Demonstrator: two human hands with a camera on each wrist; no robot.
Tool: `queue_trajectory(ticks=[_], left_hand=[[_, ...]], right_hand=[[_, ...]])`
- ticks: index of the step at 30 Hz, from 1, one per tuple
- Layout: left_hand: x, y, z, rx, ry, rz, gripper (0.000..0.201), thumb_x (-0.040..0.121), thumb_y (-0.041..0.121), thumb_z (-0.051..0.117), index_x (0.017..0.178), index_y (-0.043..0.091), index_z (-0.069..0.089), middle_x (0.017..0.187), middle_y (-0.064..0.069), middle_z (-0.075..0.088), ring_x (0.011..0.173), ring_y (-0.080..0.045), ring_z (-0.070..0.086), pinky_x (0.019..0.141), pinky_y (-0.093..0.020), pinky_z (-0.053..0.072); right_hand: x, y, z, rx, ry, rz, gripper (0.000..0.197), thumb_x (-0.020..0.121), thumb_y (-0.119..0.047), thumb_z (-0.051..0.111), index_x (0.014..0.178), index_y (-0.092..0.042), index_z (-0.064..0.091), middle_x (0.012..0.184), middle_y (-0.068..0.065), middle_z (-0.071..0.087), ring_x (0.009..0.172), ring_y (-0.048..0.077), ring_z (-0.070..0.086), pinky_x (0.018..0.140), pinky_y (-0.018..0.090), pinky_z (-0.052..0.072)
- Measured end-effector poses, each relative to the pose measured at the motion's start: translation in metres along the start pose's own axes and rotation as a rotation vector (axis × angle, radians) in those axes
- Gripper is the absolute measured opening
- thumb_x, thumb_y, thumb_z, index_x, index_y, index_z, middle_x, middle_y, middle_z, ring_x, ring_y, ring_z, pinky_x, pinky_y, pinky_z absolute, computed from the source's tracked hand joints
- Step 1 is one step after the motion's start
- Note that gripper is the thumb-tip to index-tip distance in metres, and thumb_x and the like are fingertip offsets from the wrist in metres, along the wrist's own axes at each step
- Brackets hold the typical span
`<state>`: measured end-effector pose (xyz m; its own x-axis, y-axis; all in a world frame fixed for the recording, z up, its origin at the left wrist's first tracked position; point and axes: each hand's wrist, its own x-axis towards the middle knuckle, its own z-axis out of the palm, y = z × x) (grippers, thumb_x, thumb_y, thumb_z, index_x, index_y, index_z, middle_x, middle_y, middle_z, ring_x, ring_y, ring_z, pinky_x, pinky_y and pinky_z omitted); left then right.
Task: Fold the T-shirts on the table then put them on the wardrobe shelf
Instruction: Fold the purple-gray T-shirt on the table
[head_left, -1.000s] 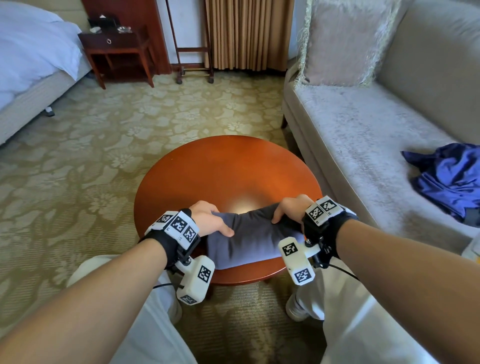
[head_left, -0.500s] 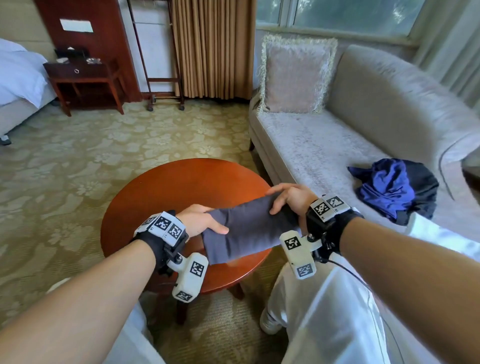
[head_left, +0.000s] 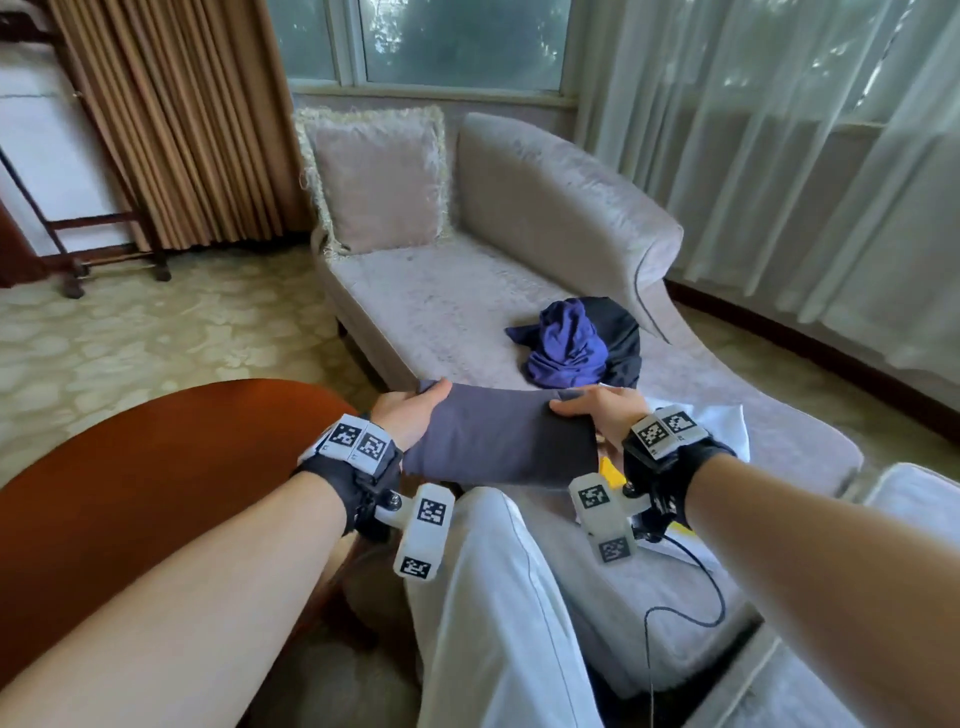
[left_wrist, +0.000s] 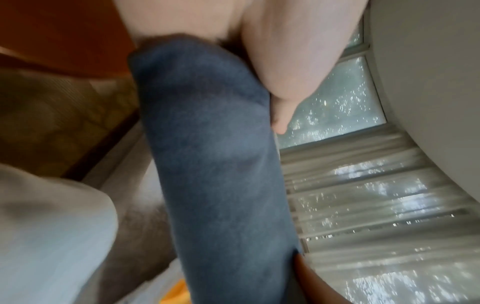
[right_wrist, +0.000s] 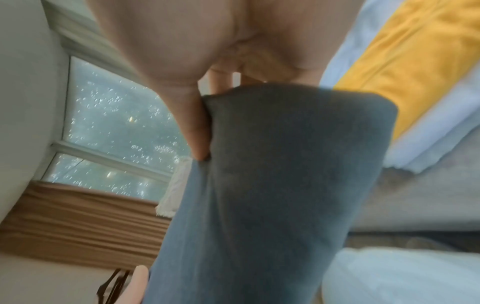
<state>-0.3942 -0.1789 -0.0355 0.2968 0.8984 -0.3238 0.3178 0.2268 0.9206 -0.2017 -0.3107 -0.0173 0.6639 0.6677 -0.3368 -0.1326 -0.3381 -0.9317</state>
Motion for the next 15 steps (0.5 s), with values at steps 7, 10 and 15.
queue_trajectory(ticks=[7, 10, 15], left_hand=[[0.014, 0.027, 0.121, -0.015, -0.228, 0.029, 0.059, 0.045, 0.064, 0.079, 0.082, 0.019, 0.071, 0.091, -0.006, 0.074, 0.086, -0.026, 0.071, 0.088, -0.045, 0.057], [0.019, 0.037, 0.165, -0.055, -0.303, 0.001, 0.063, 0.038, 0.056, 0.086, 0.085, 0.015, 0.074, 0.089, -0.009, 0.076, 0.084, -0.029, 0.073, 0.086, -0.05, 0.057], [0.04, 0.049, 0.226, -0.077, -0.321, -0.002, 0.065, 0.04, 0.049, 0.085, 0.091, 0.011, 0.074, 0.091, -0.01, 0.076, 0.085, -0.029, 0.073, 0.086, -0.049, 0.057]], right_hand=[[0.027, 0.009, -0.112, -0.042, 0.259, 0.054, 0.014, 0.069, -0.012, 0.084, 0.078, -0.017, 0.075, 0.095, 0.013, 0.073, 0.095, 0.03, 0.067, 0.088, 0.044, 0.055], [0.04, 0.013, -0.15, -0.085, 0.337, 0.066, 0.015, 0.07, -0.019, 0.084, 0.082, -0.016, 0.074, 0.083, 0.008, 0.069, 0.086, 0.028, 0.067, 0.073, 0.036, 0.055], [0.073, 0.015, -0.19, -0.131, 0.436, 0.069, 0.03, 0.069, -0.023, 0.085, 0.095, -0.011, 0.075, 0.092, 0.011, 0.073, 0.089, 0.026, 0.069, 0.087, 0.038, 0.056]])
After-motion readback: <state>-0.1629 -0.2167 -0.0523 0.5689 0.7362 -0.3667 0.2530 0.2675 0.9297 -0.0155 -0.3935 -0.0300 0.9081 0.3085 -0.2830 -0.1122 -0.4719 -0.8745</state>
